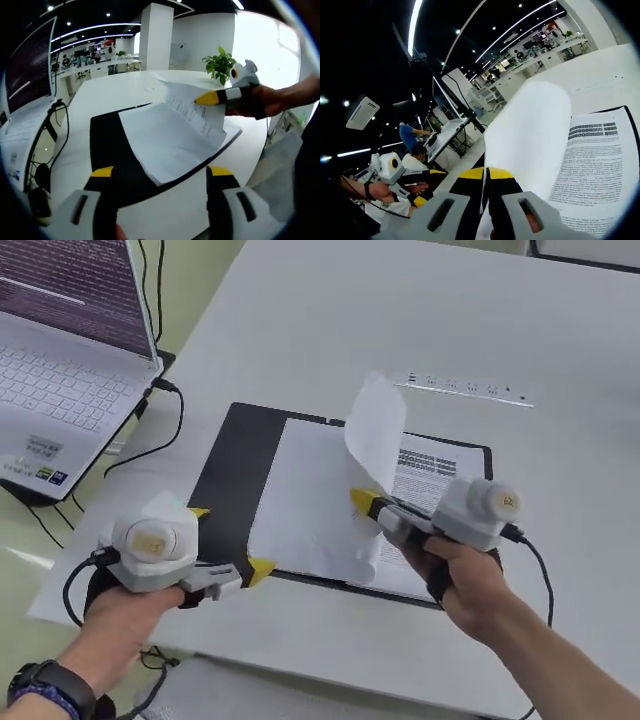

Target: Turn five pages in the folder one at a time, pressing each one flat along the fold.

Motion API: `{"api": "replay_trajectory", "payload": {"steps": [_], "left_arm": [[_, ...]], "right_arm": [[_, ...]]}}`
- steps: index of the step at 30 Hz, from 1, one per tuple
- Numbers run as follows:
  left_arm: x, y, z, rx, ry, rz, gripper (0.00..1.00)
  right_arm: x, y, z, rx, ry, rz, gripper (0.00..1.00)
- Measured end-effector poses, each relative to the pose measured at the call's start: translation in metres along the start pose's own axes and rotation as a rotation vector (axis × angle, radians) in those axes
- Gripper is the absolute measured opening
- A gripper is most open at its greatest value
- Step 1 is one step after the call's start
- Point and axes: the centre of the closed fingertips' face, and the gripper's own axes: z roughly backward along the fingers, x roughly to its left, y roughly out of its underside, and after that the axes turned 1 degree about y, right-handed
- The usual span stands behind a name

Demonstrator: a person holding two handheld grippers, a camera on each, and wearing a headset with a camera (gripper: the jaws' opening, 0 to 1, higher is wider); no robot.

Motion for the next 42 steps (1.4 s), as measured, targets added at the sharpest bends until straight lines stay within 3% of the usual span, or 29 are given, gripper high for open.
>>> {"api": "replay_trajectory", "payload": {"steps": [6, 13, 19, 42], "left_arm": [[0.006, 0.002, 0.009, -0.004, -0.011, 0.000, 0.73], [0.009, 0.003, 0.016, -0.016, -0.026, 0.013, 0.73], [0.006, 0.008, 0.020, -0.007, -0.026, 0.016, 0.74], [-0.007, 0.013, 0.028, -0.003, -0.021, 0.059, 0.72]], "right_arm": [[0.018, 0.006, -0.017, 0.009, -0.032, -0.015, 0.00], [0.028, 0.017, -0.033, 0.030, -0.046, -0.039, 0.00], [0.023, 0.025, -0.044, 0.049, -0.034, -0.076, 0.00], [0.005, 0.071, -0.081, 0.125, -0.002, -0.220, 0.00]]}}
